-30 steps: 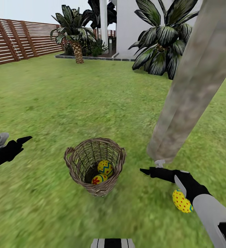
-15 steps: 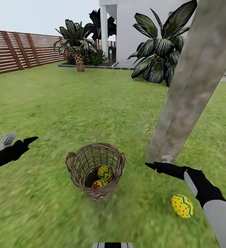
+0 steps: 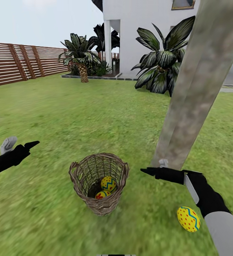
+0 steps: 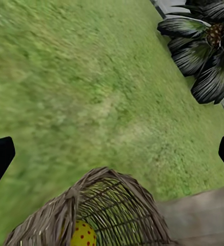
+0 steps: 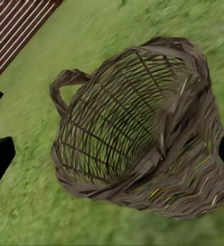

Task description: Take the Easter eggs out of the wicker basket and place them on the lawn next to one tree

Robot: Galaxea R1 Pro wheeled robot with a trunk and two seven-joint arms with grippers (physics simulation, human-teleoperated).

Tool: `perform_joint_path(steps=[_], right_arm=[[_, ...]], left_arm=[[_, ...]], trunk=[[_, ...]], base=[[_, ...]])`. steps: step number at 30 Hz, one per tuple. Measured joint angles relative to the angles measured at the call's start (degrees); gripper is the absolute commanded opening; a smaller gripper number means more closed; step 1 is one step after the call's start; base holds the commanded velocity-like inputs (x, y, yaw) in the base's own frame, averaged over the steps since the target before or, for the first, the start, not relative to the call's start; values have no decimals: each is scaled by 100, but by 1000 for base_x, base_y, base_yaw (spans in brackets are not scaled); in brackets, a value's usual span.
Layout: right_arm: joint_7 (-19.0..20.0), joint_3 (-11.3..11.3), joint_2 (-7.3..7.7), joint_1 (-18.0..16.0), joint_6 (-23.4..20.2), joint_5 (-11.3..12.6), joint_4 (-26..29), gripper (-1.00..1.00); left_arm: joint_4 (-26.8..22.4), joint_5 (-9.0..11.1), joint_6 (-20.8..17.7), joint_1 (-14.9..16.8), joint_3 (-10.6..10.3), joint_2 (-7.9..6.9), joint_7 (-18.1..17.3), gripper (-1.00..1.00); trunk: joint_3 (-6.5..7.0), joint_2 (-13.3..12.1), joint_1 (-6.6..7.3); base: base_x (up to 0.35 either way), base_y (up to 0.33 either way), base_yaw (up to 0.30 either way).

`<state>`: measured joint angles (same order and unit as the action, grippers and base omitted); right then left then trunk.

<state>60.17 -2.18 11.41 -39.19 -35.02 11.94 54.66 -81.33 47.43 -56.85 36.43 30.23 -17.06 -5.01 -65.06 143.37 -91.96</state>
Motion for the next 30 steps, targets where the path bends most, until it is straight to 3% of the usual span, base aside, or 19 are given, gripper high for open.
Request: perform_joint_path(steps=[3,9,10,12,13,14,16,17,18,19,20,23,27,30], right_arm=[[-23,0,-278,3,0,-32,-4,100],[-86,9,-396,10,4,-32,0,100],[-388,13,-468,10,10,-54,1,100],[-1364,29,-648,11,38,-63,17,100],[-1951,109,-823,11,54,-59,76,100],[-2242,226,-970,10,53,-67,183,100],[-2770,640,-1226,11,45,-71,427,100],[-3369,971,-1412,11,31,-47,488,100],[-4356,1621,-1723,4,9,-34,519,100],[-4643,1874,-1858,-3,-1,-19,523,100],[-5112,2067,-1934,-14,-67,-4,526,100],[-5894,2155,-2039,-24,-363,16,559,100],[-6075,2168,-2065,-45,-412,4,572,100],[-6415,2218,-2080,-72,-417,-26,593,100]], left_arm=[[-2,1,0,0,-1,0,0,100],[-2,1,0,0,-4,0,0,100],[-4,2,0,-1,-45,0,0,100],[-1,2,0,0,-139,3,0,100],[2,1,0,0,-177,7,0,100],[3,1,0,0,-190,6,0,100],[4,-6,0,0,-201,2,0,100],[4,-9,0,1,-203,2,-1,100],[4,-9,0,1,-203,1,0,100],[4,-5,0,0,-204,1,0,100],[2,-8,0,0,-203,2,0,100],[3,-7,0,0,-203,7,0,100],[3,-7,0,0,-205,23,0,100],[3,-14,0,-1,-211,128,8,100]], trunk=[[67,-4,8],[200,-12,23],[222,-13,26],[261,-67,56],[279,-107,78],[297,-147,100],[333,-227,144],[351,-268,166],[368,-308,188],[387,-348,210],[405,-388,232],[458,-508,298],[530,-669,386],[584,-789,451]], base=[[0,0,0],[0,0,0],[0,0,0],[0,0,0],[0,0,0],[0,0,0],[0,0,0],[0,0,0],[0,0,0],[0,0,0],[0,0,0],[0,0,0],[0,0,0],[0,0,0]])
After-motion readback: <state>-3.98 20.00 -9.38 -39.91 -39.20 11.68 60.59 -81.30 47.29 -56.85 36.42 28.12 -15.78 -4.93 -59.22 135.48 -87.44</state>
